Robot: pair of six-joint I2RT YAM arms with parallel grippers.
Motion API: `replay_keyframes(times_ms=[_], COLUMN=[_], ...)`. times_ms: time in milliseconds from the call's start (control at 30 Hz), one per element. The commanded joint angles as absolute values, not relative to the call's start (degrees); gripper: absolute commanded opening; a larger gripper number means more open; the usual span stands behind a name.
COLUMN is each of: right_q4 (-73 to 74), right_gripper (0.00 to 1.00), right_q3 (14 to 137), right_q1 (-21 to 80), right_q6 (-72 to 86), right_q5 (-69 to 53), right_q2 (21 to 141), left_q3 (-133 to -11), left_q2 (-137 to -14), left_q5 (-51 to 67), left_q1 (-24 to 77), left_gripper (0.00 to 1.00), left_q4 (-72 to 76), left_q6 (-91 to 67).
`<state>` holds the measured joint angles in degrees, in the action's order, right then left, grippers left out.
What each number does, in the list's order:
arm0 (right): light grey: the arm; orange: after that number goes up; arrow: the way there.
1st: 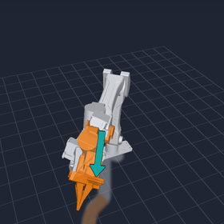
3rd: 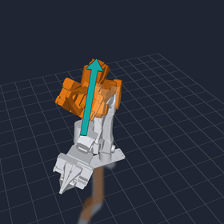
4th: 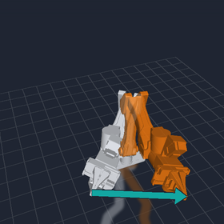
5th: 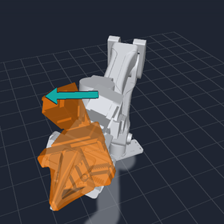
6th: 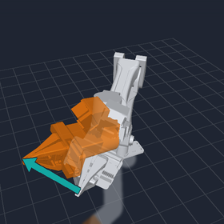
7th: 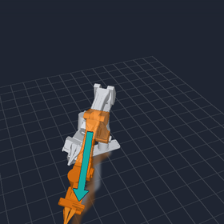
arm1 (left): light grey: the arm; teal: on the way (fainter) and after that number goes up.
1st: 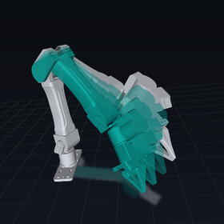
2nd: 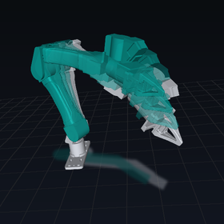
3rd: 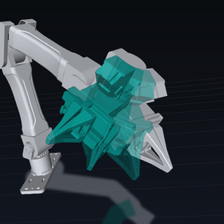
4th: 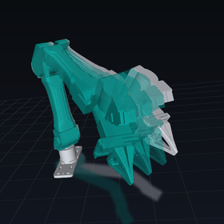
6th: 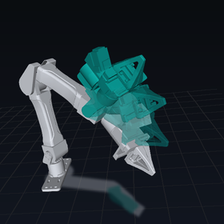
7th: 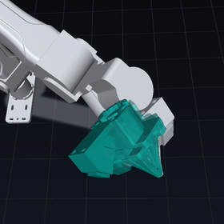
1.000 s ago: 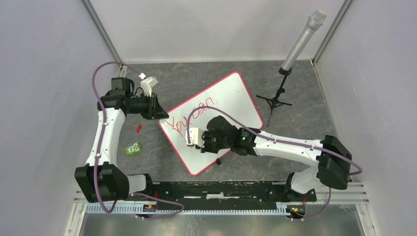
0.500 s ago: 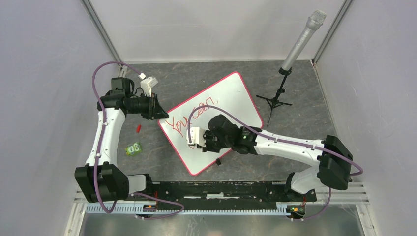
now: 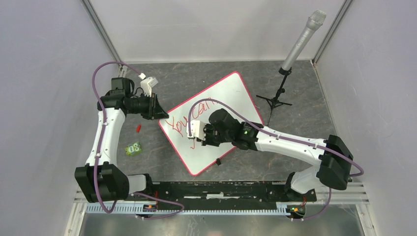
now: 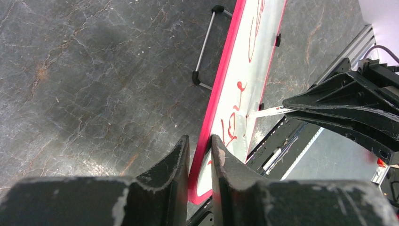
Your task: Write a sentence on the whiteboard
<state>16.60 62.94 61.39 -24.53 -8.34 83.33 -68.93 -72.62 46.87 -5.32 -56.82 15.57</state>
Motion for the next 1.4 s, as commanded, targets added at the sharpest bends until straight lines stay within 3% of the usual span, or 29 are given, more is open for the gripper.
replay_keyframes(times_ms=[0,467,933,1367], right_q4=[16.85,16.87,18.01,18.80], right_gripper=[0.00,0.00,0.00,0.00], right_q3=[62.80,55.65,65.05,59.96], right_q1=[61.22,64.61,65.71,59.69], right_q6=[-24.49,-22.76,-22.06,-23.10], right_q5=[-8.55,-9.74,-12.00,-9.40], right_q2=[83.36,81.73,82.05,78.33], left_q3=[-70.13,-69.71,-70.00,-70.22], left_q2=[-73.18,-72.54,-72.61,-72.79], left_q5=[47.20,47.11,47.02,47.20], left_q1=[-5.10,-5.11,-5.07,-5.04], left_gripper=[0.18,0.17,0.17,0.17], left_q4=[-56.52,-56.51,-56.51,-56.54], left_q6=[17.31,17.33,17.03,16.78])
